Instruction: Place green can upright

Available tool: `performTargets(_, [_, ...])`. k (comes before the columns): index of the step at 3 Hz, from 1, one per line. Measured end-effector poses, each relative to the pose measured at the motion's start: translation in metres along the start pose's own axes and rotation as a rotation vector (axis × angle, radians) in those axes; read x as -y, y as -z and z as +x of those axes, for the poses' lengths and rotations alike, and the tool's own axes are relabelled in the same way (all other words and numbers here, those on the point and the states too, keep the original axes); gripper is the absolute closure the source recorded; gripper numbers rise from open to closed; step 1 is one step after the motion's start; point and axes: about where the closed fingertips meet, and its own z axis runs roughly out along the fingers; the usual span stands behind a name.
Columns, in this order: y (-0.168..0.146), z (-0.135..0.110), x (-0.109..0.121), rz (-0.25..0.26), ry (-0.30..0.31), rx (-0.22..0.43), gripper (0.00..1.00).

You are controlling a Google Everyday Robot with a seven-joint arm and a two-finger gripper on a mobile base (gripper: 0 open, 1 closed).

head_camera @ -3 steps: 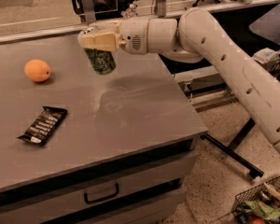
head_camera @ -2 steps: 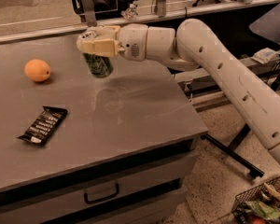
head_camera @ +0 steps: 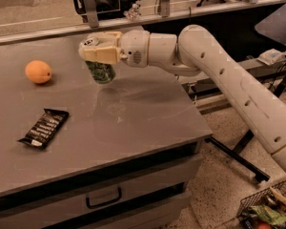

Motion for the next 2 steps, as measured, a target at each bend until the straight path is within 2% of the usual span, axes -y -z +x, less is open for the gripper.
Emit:
performTargets(1, [0.0019,0.0081,0.0004,0.001,0.001,-0.01,0.86])
performTargets(2, [0.0031,0.0173,0.0014,0.004,-0.019,-0.019,0.55])
